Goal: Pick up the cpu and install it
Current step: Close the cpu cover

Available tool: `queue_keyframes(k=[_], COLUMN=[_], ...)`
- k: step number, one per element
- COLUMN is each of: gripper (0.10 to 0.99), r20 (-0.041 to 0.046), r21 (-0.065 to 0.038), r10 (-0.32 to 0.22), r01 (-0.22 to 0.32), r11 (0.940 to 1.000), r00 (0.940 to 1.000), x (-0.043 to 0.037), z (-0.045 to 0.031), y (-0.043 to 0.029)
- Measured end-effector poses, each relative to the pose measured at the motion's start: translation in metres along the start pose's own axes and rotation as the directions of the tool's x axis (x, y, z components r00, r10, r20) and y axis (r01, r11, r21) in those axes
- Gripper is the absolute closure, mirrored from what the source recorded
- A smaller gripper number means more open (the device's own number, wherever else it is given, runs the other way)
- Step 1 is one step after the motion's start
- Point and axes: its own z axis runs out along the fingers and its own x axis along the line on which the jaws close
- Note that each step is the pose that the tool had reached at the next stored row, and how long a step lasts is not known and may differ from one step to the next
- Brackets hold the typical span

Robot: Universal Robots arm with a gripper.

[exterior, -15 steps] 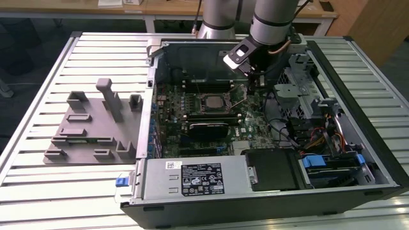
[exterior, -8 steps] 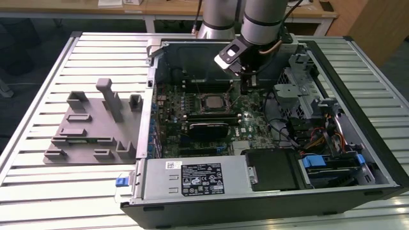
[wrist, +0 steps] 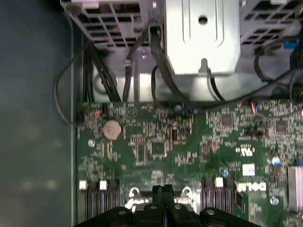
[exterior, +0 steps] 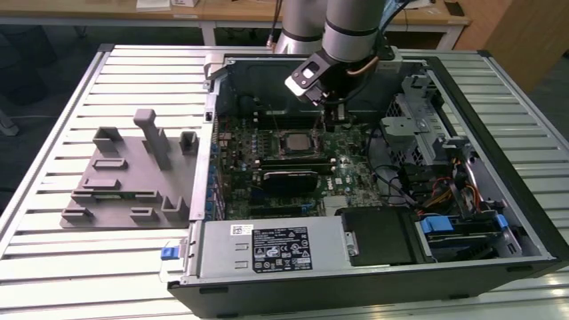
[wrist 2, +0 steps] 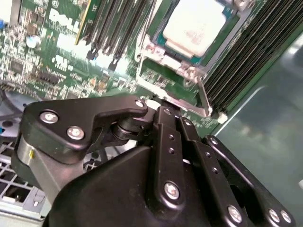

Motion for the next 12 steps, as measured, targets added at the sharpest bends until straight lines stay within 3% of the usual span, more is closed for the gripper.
queue_keyframes(k=[12], gripper=[0.98], r20=[0.0001], r21=[0.0], r10=[0.001], r01=[-0.001], r11=[1.0], r00=[1.0], x=[0.0], z=[-0.0007], y=[-0.0343])
